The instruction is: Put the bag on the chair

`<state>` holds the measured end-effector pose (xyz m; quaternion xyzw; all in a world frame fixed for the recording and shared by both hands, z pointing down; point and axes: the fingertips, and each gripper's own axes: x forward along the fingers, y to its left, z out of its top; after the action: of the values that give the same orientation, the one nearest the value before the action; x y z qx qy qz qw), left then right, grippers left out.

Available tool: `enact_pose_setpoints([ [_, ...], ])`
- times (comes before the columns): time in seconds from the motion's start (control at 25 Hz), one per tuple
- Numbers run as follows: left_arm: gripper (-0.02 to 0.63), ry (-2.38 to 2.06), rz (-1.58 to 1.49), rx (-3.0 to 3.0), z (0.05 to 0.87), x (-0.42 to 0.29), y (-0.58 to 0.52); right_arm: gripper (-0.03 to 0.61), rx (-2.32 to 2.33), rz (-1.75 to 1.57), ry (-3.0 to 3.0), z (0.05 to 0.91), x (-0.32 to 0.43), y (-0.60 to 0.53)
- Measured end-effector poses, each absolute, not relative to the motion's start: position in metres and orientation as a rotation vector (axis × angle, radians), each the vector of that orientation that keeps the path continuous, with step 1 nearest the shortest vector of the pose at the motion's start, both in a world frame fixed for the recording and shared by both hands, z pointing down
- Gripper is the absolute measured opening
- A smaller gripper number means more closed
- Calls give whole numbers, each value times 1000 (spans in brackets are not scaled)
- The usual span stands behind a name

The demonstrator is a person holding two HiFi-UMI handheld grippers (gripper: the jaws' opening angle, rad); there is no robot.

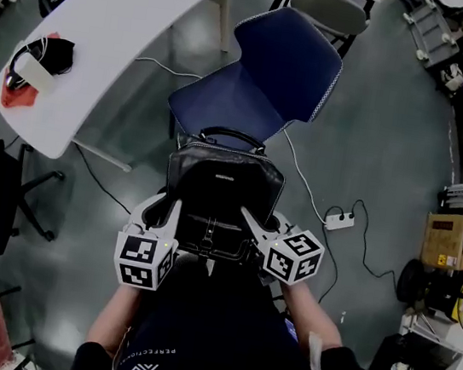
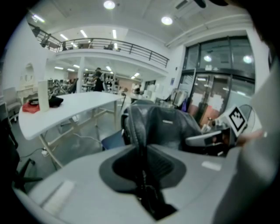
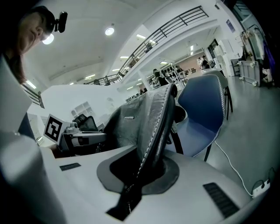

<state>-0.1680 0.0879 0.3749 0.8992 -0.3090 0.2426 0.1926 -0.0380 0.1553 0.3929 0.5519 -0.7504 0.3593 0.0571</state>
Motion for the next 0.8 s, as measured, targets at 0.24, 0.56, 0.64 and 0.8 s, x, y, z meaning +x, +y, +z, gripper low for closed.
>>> enact_pose_setpoints([
  [0.24,69,-872,675,2513,382,-152,61,18,1657,1087,-2269,399,-22,126],
  [0.56,68,-928,703,2445,408,-130,17,20,1574,1128,-2280,428,4,74],
  [0.64,67,-946,711,2421,415,-123,7,20,1538,1140,-2286,434,13,62],
  [0.8,67,-975,730,2372,431,-107,-11,20,1471,1165,-2288,451,31,37],
])
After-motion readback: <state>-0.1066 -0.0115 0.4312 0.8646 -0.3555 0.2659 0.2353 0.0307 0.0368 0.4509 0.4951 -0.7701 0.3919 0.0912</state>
